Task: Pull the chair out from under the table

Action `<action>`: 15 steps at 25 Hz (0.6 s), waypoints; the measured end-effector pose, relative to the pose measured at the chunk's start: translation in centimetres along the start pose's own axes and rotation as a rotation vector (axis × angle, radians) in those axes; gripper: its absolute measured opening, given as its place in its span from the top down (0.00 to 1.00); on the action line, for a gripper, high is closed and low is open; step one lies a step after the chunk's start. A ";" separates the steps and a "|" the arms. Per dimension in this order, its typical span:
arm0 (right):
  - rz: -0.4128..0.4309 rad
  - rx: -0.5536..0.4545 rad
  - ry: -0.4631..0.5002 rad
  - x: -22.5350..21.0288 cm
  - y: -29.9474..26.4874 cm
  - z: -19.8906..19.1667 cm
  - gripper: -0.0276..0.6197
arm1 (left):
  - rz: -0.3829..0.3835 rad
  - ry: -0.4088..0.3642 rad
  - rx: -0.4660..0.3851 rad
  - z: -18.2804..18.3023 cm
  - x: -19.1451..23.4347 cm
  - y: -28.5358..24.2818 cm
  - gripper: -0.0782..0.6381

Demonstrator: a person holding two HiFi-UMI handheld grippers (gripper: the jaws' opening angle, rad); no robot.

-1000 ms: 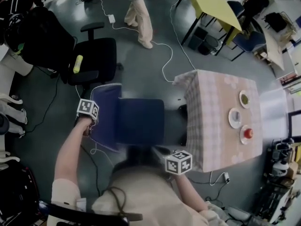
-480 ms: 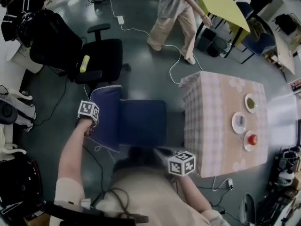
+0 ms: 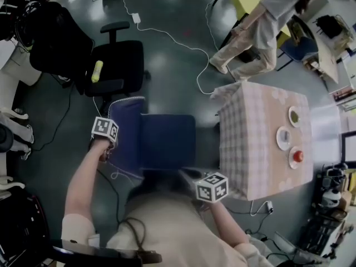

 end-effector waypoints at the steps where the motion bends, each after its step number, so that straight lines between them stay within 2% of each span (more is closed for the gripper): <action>1: -0.015 -0.006 -0.008 0.5 -0.8 0.1 0.94 | -0.006 -0.009 0.000 0.0 0.9 0.2 0.78; 5: -0.064 -0.030 -0.049 1.7 -4.5 0.9 0.94 | -0.009 -0.020 -0.004 0.1 5.0 0.8 0.78; 8: -0.075 -0.010 -0.062 2.3 -6.7 0.9 0.94 | -0.010 -0.012 -0.010 0.1 7.2 1.1 0.78; 15: -0.117 0.043 -0.091 0.1 -8.5 0.2 0.94 | -0.037 -0.010 -0.016 -0.5 8.3 1.4 0.78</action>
Point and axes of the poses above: the fingertips, and each gripper's own axes: y backward along the fingers, x to its left, z out of its top, the point moved 4 cm from there along y, backward along the fingers, and after that the axes turned 1 degree about -z, right-handed, at the moved point
